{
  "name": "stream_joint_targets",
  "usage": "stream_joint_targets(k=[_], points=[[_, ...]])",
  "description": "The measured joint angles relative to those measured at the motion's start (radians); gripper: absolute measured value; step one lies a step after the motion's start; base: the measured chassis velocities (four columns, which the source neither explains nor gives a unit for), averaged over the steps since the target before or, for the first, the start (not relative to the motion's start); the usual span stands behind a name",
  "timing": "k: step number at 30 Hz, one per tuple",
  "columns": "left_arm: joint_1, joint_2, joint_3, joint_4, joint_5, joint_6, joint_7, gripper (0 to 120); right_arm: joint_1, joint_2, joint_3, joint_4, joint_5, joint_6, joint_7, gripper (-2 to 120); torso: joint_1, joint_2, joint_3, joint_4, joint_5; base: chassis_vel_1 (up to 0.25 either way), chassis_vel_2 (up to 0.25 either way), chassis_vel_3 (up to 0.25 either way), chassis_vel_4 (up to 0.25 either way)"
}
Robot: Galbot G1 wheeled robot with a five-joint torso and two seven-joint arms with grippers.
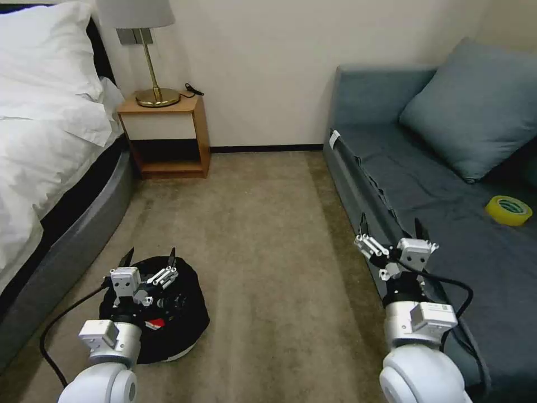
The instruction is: Pick up the trash bin, then pick up the garbage on the floor and place it into the trash bin.
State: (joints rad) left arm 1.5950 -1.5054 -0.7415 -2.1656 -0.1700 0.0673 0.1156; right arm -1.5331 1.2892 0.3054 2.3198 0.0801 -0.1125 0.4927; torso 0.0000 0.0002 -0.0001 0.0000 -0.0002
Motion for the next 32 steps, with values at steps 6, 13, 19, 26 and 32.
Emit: stream_joint_targets(k=[6,13,19,26,32], points=[[0.000,0.003,-0.002,0.002,0.003,-0.005,-0.013,100,-0.021,0.027,-0.016,-0.011,-0.015,0.014,-0.007,100,0.000,0.000,0.000,0.0000,0.0000,0.000,0.000,0.000,0.000],[0.000,0.008,-0.006,0.004,0.000,-0.020,-0.023,100,-0.034,0.036,-0.020,-0.011,-0.019,0.021,-0.021,100,0.000,0.000,0.000,0.0000,0.0001,0.000,0.000,0.000,0.000],[0.000,0.010,-0.008,0.003,-0.002,-0.025,-0.027,100,-0.032,0.036,-0.020,-0.011,-0.012,0.022,-0.034,100,0.000,0.000,0.000,0.0000,0.0001,0.000,0.000,0.000,0.000],[0.000,0.010,-0.008,0.003,-0.003,-0.025,-0.027,100,-0.031,0.036,-0.020,-0.011,-0.010,0.021,-0.034,100,0.000,0.000,0.000,0.0001,0.0001,0.000,0.000,0.000,0.000],[0.000,0.010,-0.009,0.003,-0.003,-0.025,-0.027,100,-0.030,0.035,-0.021,-0.010,-0.009,0.020,-0.034,100,0.000,0.000,0.000,0.0000,0.0001,0.000,0.000,0.000,0.000]])
